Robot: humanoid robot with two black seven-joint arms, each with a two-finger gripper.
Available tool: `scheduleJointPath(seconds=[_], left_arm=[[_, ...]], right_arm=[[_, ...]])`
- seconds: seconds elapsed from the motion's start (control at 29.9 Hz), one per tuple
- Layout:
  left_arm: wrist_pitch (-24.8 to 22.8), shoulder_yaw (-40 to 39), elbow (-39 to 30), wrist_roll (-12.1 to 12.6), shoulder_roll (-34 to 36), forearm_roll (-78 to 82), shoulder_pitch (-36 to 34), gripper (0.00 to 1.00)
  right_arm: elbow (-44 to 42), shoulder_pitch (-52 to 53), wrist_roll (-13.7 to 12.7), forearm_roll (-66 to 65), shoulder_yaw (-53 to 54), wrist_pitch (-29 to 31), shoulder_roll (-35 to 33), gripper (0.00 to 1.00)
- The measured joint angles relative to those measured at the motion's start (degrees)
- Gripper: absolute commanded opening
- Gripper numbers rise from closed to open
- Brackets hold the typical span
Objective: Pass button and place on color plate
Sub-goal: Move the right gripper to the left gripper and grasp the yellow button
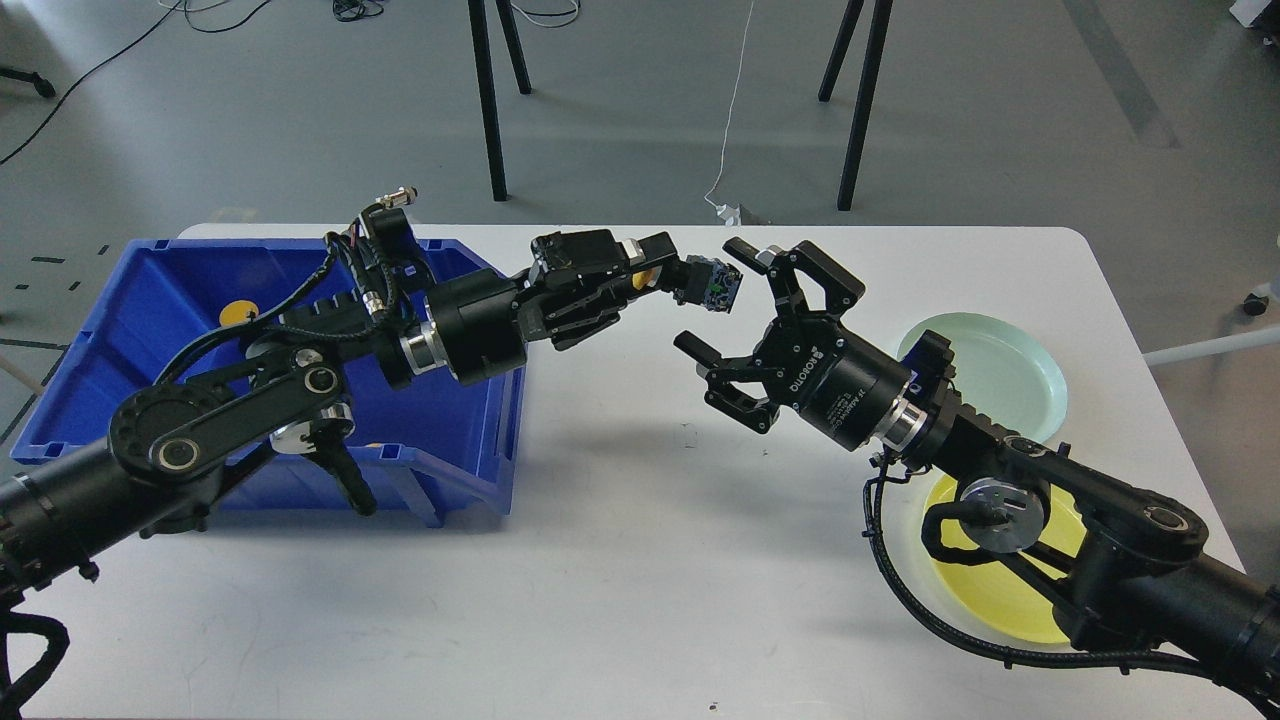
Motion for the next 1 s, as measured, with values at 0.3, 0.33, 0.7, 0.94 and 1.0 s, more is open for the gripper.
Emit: scheduleJointPath(seconds=[0.3, 0.33, 0.7, 0.94, 1.0], left_arm=[[0.0, 0.0, 0.0, 0.0, 0.0, 0.0, 0.3, 0.04], [0.0, 0.0, 0.0, 0.0, 0.0, 0.0, 0.3, 0.04], [0.1, 0.0, 0.0, 0.0, 0.0, 0.1, 0.4, 0.04], [0.2, -0.2, 0.0, 0.0, -0.1, 0.1, 0.5, 0.61], [0.2, -0.3, 0.0, 0.0, -0.1, -0.1, 0.6, 0.73]], right_arm=[[0.1, 0.1, 0.5, 0.1, -0.1, 0.0, 0.1, 0.40], [0.2, 0.1, 0.5, 0.1, 0.0, 0.0, 0.1, 0.36], [0.3, 0.1, 0.1, -0.1, 0.2, -1.8, 0.1, 0.12], [0.3, 0.1, 0.0, 0.1, 0.4, -2.1, 0.1, 0.09], [0.4, 0.0, 0.0, 0.1, 0.4, -2.1, 0.1, 0.06]])
